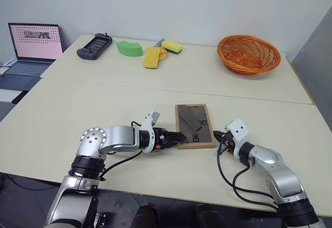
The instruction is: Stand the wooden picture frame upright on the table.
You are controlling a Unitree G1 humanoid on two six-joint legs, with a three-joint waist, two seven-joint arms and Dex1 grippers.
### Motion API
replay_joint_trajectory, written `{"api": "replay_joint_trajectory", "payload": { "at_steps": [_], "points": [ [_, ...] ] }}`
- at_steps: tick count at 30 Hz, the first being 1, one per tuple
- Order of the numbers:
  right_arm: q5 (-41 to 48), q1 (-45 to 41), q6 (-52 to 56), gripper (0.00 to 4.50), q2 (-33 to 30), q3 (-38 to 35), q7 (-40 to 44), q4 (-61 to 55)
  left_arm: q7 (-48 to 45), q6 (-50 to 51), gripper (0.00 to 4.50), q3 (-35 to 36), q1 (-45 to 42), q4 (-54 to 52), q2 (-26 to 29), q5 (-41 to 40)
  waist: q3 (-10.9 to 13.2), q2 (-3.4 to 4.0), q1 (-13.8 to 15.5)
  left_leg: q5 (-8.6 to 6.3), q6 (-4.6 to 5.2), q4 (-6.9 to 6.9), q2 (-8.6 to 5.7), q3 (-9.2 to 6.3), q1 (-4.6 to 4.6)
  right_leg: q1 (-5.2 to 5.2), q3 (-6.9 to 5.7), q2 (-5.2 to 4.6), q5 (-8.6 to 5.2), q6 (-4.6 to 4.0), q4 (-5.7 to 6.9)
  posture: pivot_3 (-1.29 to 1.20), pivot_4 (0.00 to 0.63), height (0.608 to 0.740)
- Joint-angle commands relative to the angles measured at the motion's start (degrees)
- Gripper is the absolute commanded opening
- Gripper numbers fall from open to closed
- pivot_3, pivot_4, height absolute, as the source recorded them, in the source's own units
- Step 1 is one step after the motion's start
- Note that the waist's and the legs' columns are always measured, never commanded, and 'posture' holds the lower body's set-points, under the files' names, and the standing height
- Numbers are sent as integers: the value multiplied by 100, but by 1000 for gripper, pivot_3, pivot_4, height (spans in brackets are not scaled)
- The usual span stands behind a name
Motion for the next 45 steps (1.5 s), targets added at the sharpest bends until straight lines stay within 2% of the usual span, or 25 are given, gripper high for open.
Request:
{"api": "replay_joint_trajectory", "payload": {
  "at_steps": [1,9,20,31,45],
  "points": [
    [79,-4,243,0,59,85,23,-339,193,-113,3039,147,108,-40,-9,-70,0,0,-1,0,-1,0,0,0,0,-1,0,0,0,0,0,0,150,740],
    [285,-23,673,0,190,71,30,-736,331,-162,3039,183,121,-52,-84,-70,0,0,-2,0,-1,-3,0,0,0,-2,0,1,0,0,-1,0,150,740],
    [287,-102,987,0,727,187,-247,-841,449,-137,3039,299,150,-114,-147,-70,0,0,-2,0,-1,-6,0,1,-1,-5,1,1,0,0,-1,0,150,740],
    [298,114,961,0,502,-9,-172,-858,266,-171,3039,424,-58,308,-42,-70,0,0,1,0,0,-8,-1,1,-1,-6,1,1,0,0,-2,0,150,740],
    [442,271,1084,0,425,-85,-276,-1082,247,-209,3039,444,-251,509,-214,-70,0,0,1,0,0,-10,-1,1,-2,-7,1,1,-1,1,-4,0,150,740]
  ]
}}
